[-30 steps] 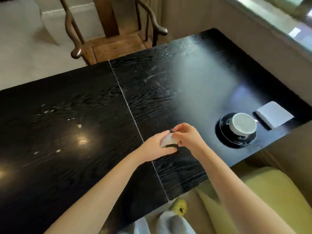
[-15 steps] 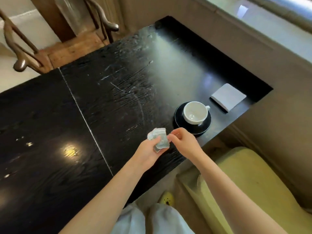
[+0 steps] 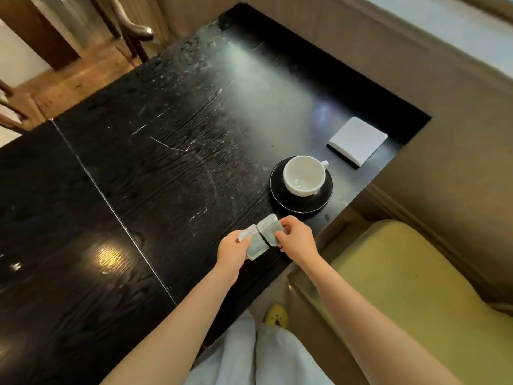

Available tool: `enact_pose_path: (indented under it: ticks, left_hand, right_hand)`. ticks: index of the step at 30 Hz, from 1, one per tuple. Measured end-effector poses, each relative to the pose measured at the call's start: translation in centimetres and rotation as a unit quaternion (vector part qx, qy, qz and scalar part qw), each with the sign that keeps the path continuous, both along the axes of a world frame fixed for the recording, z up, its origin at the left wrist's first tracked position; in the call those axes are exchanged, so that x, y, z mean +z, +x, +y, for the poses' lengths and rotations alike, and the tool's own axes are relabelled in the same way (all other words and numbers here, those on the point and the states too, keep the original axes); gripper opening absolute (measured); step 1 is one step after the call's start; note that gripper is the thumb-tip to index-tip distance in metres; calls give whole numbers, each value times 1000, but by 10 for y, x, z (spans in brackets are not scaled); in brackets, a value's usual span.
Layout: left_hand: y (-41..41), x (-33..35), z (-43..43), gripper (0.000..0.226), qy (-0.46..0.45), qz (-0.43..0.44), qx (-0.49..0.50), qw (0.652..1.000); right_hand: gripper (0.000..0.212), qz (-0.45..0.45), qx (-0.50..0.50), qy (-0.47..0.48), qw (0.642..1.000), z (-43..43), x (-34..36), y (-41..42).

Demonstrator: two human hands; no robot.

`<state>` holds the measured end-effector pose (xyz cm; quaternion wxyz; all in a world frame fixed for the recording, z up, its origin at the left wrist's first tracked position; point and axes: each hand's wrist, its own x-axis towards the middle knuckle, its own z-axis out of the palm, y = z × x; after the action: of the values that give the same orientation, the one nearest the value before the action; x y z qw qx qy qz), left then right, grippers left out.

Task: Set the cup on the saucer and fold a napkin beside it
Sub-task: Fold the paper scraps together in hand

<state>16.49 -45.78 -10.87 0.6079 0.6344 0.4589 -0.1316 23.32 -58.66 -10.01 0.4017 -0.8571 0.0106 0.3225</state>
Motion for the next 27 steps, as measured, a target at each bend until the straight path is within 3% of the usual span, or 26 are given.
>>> enact_pose_path:
  ticks: [3,6,9,13,17,22,27]
  left_hand:
    - [-3,-11,6,16,66,23,-55,996]
    - [-7,-15,4,18,138,-7,-103,985]
    - [-10,-13,-1,37,229,-27,-148,962]
    - [-18,-14,-8,61,305,-34,-221,926]
    - [-18,-17,-14,56,282,-47,-202,937]
    - [-12,-12,-6,19,185,-73,-102,975]
    - [-6,-3,-1,18,75,-84,-34,993]
  right_hand:
    - [17,-15,12,-37,999,5,-8,4]
    - [20,-62,82,-102,989,10,-15,2]
    - [24,-160,135,-164,964,11,-20,-1]
    - [40,-209,152,-158,953,9,-28,-3]
    - [43,-198,170,-135,956,7,-32,-4]
    - [38,-185,158,-111,964,5,-31,-3]
    - [35,-162,154,-64,973,-5,-29,2]
